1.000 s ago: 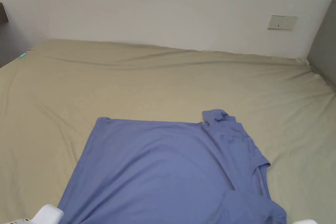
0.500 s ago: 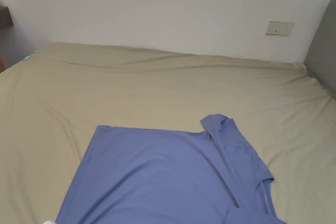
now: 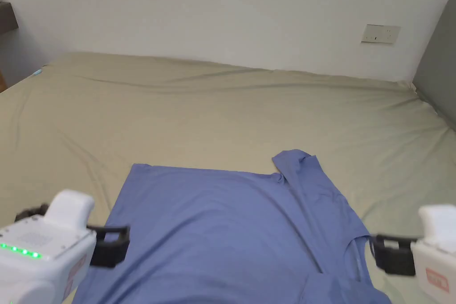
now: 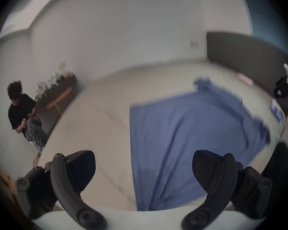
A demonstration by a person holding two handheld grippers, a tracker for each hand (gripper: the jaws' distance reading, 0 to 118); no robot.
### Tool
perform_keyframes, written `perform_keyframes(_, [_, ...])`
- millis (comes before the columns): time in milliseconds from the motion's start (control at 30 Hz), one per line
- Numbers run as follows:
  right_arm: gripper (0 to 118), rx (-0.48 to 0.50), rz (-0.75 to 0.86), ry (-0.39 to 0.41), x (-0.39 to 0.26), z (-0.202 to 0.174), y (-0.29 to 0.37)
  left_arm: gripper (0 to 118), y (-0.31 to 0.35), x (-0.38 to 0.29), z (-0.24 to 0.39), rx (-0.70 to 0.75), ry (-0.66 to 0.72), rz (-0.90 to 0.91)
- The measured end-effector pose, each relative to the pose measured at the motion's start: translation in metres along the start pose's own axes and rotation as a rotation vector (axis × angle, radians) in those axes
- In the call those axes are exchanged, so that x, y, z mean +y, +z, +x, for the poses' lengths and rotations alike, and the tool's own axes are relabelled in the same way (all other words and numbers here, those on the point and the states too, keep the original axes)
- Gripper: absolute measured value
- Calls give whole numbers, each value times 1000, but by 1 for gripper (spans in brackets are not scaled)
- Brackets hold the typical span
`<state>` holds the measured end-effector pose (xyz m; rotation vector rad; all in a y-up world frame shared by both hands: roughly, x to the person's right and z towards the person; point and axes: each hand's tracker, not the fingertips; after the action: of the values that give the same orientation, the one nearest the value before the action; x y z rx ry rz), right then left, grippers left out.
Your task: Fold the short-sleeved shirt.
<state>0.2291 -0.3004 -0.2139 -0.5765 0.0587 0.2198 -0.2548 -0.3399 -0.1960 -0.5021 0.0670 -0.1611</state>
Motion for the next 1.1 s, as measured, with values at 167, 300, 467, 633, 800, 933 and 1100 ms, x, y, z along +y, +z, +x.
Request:
perform_keyframes(167, [103,-2,294,-16,59,-48,58,97,55,69,28,53,89,319])
perform_keyframes(300, [51,14,391,14,68,-80,79,33,80,87,53,113,63,437])
perform_keyframes(467, [1,4,414,58,63,-107,79,0,90,84,74,158,39,495])
perform_keyframes(633, [1,-20,413,117,61,-113,70,0,89,86,76,141,33,479])
perform_keyframes(800, [1,7,396,95,62,-105,62,0,83,84,62,101,38,416])
perform_keyframes(933, [1,3,368,95,56,-100,54,0,59,56,43,64,-14,260])
perform_keyframes(1100, [1,10,301,82,43,-91,40,58,9,-32,5,25,18,-85])
